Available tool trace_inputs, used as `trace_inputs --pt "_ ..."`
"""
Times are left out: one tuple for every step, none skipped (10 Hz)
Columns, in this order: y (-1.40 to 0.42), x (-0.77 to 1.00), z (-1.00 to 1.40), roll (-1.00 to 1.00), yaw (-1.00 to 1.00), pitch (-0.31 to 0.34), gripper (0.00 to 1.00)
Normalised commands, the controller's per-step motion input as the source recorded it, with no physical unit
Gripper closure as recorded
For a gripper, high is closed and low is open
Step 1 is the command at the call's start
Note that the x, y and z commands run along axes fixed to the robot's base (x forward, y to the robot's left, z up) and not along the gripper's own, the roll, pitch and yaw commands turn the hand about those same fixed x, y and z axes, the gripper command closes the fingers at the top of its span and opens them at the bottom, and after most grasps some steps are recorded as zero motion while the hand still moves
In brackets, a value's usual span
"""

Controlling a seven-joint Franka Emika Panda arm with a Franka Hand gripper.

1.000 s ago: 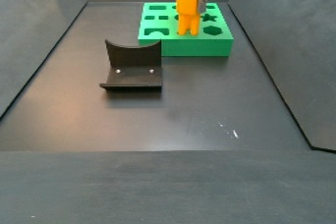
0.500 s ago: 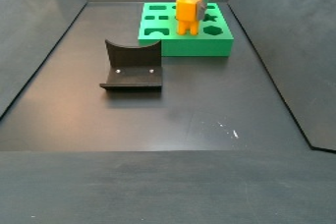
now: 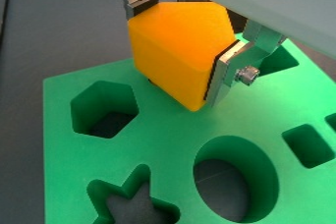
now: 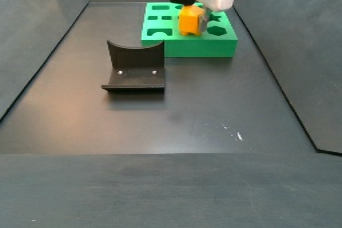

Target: Insert the 3 prong object.

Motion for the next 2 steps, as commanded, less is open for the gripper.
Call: trace_inputs --pt "0.03 0.00 0.00 -0.02 0.00 0.000 1.00" --pt "0.00 0.00 0.00 0.00 0.00 0.000 1.00"
